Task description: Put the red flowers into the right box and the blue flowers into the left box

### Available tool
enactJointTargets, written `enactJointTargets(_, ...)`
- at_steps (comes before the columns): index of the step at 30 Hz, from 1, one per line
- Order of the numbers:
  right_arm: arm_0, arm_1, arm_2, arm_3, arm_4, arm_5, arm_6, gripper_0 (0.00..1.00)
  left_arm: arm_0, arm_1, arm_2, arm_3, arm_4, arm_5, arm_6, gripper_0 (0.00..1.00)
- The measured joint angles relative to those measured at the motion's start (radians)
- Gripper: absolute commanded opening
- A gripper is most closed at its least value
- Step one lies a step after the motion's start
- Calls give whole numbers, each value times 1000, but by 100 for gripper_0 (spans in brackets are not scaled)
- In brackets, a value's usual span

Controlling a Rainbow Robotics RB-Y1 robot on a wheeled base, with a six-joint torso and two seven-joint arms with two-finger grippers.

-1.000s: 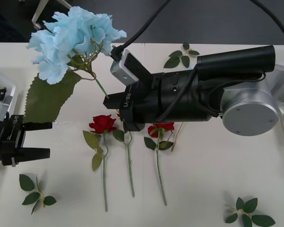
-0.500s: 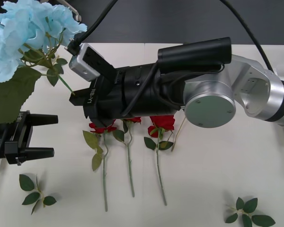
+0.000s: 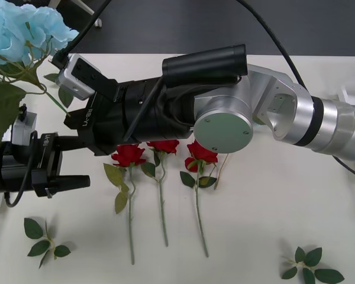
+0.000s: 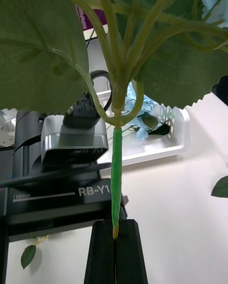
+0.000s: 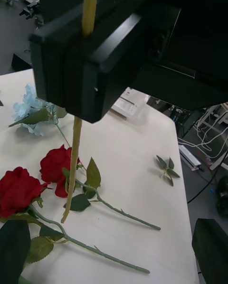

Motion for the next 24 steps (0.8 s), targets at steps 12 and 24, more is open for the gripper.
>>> enactJointTargets(12, -3, 0, 0, 0, 0, 0, 0, 0, 0, 0, -59, 0, -1, -69, 0, 100)
enactJointTargets(24, -3, 0, 0, 0, 0, 0, 0, 0, 0, -25, -90, 5, -1, -106, 0, 2)
